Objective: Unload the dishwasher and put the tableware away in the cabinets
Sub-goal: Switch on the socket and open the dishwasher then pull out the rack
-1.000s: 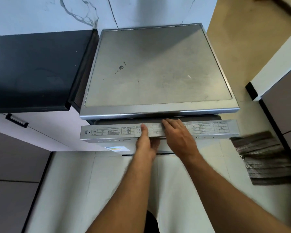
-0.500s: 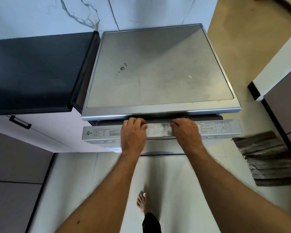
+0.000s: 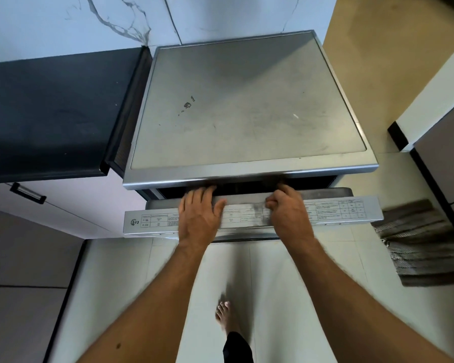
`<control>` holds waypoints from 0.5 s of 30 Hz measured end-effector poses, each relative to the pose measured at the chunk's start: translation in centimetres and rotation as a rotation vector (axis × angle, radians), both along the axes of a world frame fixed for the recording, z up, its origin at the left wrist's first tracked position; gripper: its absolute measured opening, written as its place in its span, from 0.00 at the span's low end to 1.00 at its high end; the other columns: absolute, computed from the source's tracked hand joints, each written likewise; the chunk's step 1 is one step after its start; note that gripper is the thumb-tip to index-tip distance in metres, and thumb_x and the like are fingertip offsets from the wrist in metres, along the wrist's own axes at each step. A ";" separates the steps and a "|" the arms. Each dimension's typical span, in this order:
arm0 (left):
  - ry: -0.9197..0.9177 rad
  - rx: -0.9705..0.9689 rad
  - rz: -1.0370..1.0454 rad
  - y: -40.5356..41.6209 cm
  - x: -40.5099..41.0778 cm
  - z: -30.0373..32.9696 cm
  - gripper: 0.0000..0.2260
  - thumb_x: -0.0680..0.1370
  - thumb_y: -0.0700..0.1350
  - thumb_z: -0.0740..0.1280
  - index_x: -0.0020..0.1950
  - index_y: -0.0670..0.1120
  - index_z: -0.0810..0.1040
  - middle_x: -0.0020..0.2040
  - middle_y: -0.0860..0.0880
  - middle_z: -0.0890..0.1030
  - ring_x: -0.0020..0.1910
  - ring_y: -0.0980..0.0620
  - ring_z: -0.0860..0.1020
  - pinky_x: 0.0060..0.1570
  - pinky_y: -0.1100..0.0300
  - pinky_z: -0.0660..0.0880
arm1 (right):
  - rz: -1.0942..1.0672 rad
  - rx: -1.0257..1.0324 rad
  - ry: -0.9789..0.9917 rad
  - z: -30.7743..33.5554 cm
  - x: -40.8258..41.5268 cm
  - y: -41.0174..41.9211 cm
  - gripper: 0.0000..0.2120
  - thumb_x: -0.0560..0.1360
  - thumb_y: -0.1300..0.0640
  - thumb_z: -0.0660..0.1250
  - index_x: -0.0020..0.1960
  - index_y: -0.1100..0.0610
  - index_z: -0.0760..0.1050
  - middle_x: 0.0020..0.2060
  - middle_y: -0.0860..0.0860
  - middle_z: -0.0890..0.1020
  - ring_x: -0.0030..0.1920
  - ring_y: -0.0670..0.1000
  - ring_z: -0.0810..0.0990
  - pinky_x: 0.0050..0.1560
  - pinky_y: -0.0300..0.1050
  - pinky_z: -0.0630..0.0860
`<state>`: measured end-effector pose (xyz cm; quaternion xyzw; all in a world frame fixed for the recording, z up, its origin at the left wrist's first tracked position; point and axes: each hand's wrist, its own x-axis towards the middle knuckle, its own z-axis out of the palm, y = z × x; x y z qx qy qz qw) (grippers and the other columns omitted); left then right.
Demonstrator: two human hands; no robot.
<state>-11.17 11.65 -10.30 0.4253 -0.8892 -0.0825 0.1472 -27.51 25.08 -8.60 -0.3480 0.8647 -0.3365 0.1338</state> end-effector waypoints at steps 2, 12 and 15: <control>-0.087 -0.038 -0.040 0.5 0.3 0.0 0.23 0.83 0.59 0.48 0.66 0.52 0.77 0.59 0.53 0.80 0.60 0.49 0.75 0.71 0.49 0.63 | 0.050 -0.004 0.023 0.0 0.4 0.8 0.07 0.77 0.65 0.65 0.43 0.58 0.80 0.54 0.54 0.78 0.57 0.56 0.75 0.59 0.51 0.75; -0.168 0.148 -0.059 4.9 3.5 -0.4 0.21 0.84 0.56 0.47 0.71 0.55 0.71 0.66 0.54 0.75 0.68 0.51 0.68 0.73 0.51 0.56 | 0.104 0.132 -0.061 0.3 0.7 4.9 0.03 0.74 0.59 0.71 0.42 0.54 0.83 0.38 0.48 0.83 0.42 0.47 0.76 0.56 0.35 0.69; -0.169 0.239 -0.048 6.5 5.0 -1.3 0.19 0.84 0.57 0.48 0.70 0.58 0.70 0.68 0.55 0.74 0.69 0.52 0.66 0.72 0.50 0.56 | 0.049 0.067 -0.187 -0.2 0.2 7.0 0.04 0.74 0.55 0.72 0.43 0.48 0.83 0.39 0.43 0.82 0.41 0.42 0.78 0.38 0.26 0.66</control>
